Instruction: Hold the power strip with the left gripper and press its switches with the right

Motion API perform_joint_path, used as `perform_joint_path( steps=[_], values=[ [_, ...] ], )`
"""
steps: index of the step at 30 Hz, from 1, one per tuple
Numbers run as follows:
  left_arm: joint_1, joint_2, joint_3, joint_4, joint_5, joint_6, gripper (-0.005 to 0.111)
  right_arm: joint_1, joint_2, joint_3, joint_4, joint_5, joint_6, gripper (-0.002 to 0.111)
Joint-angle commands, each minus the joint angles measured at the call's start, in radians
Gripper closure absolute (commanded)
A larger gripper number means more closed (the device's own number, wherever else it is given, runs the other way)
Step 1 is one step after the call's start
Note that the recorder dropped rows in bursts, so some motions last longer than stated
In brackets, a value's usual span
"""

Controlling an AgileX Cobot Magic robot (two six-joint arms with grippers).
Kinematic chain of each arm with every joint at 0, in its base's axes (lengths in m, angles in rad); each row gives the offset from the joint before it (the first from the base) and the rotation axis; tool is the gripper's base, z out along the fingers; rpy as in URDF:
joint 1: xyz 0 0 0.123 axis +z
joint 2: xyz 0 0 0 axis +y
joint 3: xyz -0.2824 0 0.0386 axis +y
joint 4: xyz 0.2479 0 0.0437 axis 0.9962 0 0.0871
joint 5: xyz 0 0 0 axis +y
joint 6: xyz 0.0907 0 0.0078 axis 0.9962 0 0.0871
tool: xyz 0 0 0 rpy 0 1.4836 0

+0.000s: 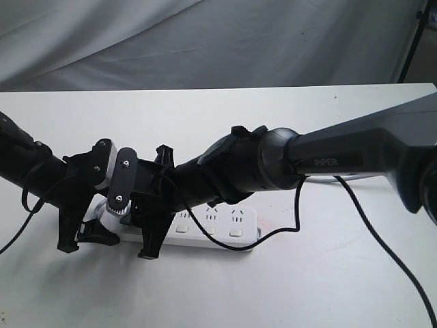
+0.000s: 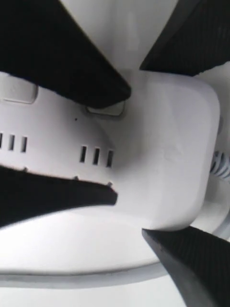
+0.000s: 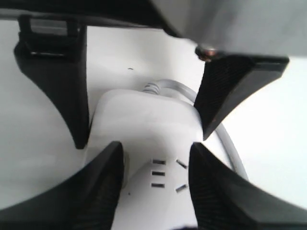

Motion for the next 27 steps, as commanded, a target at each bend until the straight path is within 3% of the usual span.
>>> perform_joint_path(
  steps=[1,12,27],
  values=[
    [-0.005,-0.006,-0.006,-0.024,0.004,-0.006,0.045,0.0,-0.042,0.013,-0.024,-0.01,0.013,0.067],
    [-0.005,-0.006,-0.006,-0.024,0.004,-0.006,0.045,-0.035,-0.15,0.127,-0.024,-0.011,0.03,0.067],
    [-0.005,-0.006,-0.006,-0.024,0.004,-0.006,0.045,-0.043,-0.129,0.129,-0.033,-0.009,0.027,0.067]
  ],
)
